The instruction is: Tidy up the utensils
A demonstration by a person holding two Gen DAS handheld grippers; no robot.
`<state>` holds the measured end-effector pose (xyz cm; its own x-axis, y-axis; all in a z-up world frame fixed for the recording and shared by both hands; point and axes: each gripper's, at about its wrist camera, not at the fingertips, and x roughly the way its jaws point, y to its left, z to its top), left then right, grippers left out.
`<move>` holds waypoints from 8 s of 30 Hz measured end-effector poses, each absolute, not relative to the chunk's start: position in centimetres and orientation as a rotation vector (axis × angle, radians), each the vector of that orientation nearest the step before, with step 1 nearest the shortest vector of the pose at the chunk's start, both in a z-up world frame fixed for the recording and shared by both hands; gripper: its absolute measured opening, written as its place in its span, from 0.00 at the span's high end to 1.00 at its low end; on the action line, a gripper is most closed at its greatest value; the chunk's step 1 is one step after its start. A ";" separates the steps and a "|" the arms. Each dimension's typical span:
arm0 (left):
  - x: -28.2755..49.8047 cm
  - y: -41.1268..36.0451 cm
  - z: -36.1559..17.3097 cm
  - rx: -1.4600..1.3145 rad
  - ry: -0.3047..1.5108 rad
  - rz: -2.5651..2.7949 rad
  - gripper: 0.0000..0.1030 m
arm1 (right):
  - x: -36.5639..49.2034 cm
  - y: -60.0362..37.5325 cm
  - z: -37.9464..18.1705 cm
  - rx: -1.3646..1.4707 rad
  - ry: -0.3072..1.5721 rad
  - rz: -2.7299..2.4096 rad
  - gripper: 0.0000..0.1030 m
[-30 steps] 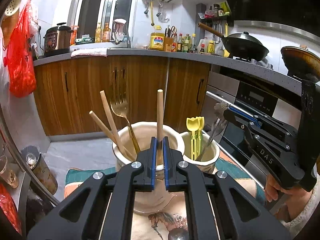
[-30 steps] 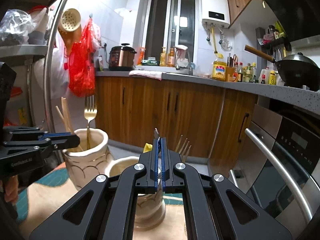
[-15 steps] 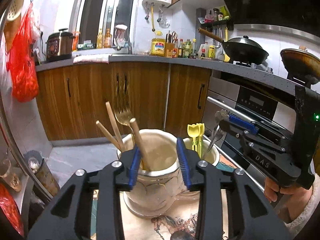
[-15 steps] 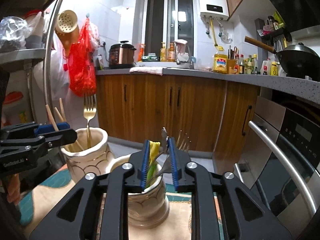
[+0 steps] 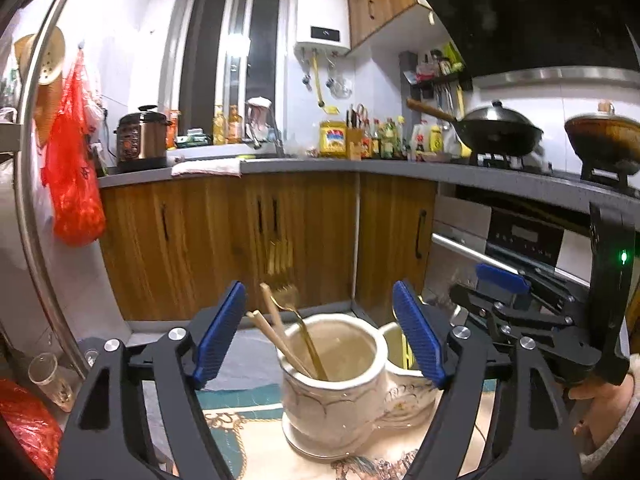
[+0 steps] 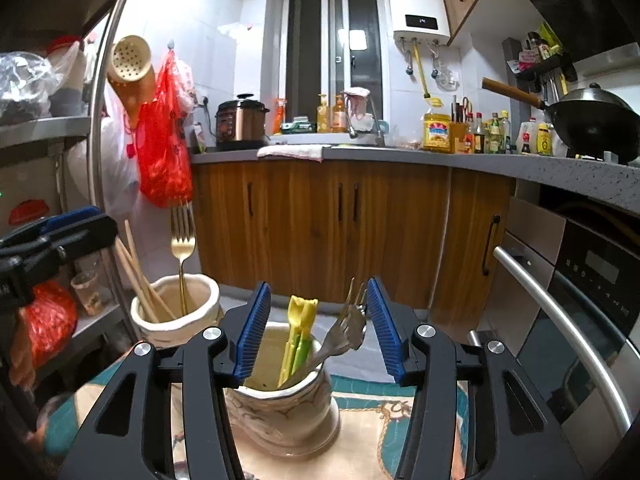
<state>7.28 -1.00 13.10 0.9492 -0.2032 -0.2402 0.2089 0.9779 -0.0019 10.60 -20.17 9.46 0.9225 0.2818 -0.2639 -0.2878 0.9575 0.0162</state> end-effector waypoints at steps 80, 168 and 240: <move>2.3 -1.6 1.9 0.035 0.721 -0.342 0.06 | 2.3 -19.3 1.1 0.122 0.731 0.425 0.94; 5.2 -18.9 -3.6 0.309 0.907 -0.556 0.94 | 4.3 -29.0 0.1 0.225 0.765 0.277 0.97; 10.1 -1.1 10.9 -0.043 0.365 -0.340 0.94 | 12.0 -19.0 7.5 0.073 0.296 0.396 0.97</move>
